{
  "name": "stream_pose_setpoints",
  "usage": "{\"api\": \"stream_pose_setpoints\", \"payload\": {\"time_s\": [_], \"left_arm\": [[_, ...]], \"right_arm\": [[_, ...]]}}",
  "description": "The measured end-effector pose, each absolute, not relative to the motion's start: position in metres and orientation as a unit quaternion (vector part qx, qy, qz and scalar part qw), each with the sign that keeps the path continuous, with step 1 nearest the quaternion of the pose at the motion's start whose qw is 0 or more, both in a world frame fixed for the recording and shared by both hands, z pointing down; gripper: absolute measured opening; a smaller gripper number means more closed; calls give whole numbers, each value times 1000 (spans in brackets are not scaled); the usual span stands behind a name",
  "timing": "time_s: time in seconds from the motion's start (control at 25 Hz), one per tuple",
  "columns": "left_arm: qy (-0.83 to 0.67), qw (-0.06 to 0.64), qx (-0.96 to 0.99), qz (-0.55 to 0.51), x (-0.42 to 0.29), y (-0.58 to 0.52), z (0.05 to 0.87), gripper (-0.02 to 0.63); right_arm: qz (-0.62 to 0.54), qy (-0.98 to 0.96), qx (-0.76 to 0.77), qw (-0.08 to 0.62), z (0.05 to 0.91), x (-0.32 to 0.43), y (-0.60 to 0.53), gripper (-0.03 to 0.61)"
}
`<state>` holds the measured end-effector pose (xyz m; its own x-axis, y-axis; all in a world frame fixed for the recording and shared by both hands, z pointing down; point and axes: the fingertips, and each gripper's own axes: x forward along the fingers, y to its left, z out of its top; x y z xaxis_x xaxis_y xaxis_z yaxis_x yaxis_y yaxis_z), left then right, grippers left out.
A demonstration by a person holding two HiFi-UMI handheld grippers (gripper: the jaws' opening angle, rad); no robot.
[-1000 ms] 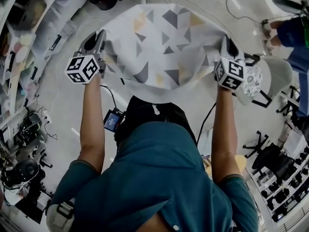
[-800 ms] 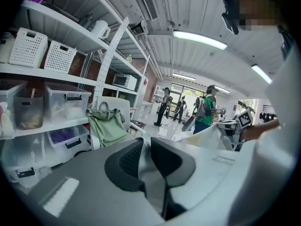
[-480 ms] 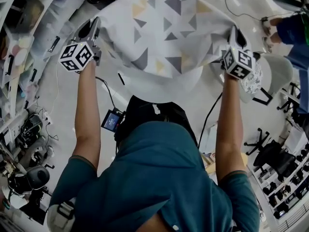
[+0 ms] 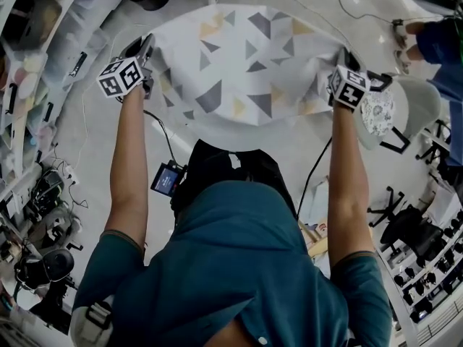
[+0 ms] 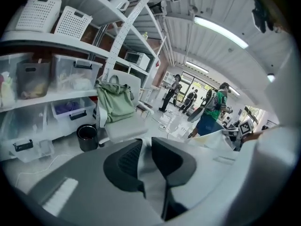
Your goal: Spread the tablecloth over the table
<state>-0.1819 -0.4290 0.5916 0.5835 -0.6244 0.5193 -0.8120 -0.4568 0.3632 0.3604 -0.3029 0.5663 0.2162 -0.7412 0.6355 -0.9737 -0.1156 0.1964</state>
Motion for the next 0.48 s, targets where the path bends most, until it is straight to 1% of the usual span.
{"api": "stream_pose_setpoints", "payload": {"time_s": [0.2, 0.48], "left_arm": [[-432, 362, 813, 147, -207, -413, 620, 46], [-468, 373, 784, 166, -232, -383, 660, 75]], "right_arm": [[261, -568, 729, 279, 594, 378, -277, 29], [275, -540, 744, 280, 614, 387, -247, 37]]}}
